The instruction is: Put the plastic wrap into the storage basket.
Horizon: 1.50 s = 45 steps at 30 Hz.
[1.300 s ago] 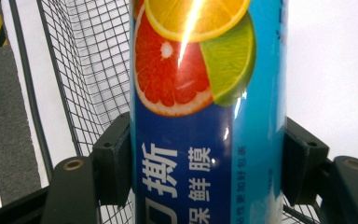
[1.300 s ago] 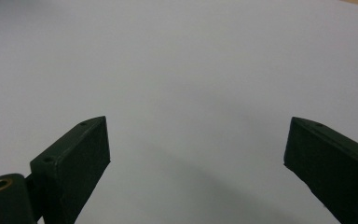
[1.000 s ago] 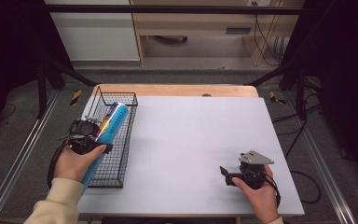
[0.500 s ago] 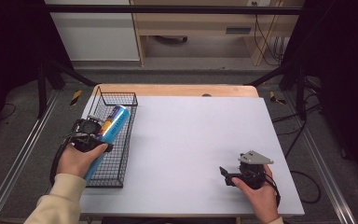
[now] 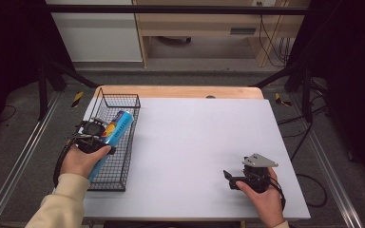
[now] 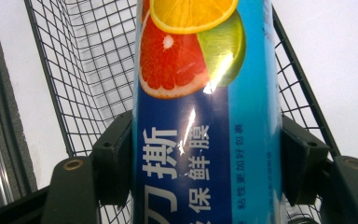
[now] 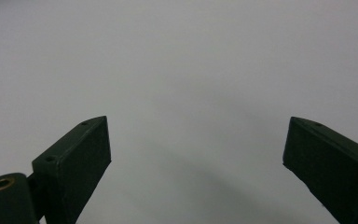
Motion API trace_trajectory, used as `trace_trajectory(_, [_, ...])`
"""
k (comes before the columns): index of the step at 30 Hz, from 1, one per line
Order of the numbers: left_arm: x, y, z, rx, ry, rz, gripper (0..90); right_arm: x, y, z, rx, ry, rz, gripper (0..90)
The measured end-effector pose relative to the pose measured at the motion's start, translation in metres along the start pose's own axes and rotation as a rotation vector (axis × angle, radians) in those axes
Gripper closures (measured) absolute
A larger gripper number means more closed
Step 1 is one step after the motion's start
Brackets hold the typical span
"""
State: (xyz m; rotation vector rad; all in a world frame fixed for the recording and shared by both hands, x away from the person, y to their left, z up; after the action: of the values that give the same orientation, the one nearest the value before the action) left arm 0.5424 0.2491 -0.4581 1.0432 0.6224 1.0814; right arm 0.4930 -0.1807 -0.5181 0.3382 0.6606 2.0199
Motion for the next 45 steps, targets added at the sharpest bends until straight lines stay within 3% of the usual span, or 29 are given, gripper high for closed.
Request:
trace_trajectory(26, [0.006, -0.007, 0.000, 0.053, 0.018, -0.006, 31.7, 0.002, -0.002, -0.003, 0.019, -0.002, 0.015, 8.0])
trace_trajectory(29, [0.007, -0.009, 0.000, 0.071, 0.031, -0.009, 31.8, 0.004, -0.003, -0.003, 0.027, -0.002, 0.021, 8.0])
trace_trajectory(45, [0.006, -0.020, -0.001, 0.167, 0.017, -0.003, 31.7, 0.005, -0.004, -0.005, 0.036, -0.010, 0.033, 8.1])
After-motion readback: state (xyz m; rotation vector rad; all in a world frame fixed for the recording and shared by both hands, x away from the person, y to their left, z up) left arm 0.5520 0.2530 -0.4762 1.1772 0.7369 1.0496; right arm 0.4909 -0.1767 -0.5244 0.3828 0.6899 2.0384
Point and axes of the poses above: each handheld gripper's, and its own axes: y roughly backward along the jaws, z roughly out of its top, x roughly to its left, the point moved 10 cm from there along -y, roughly forward along the jaws
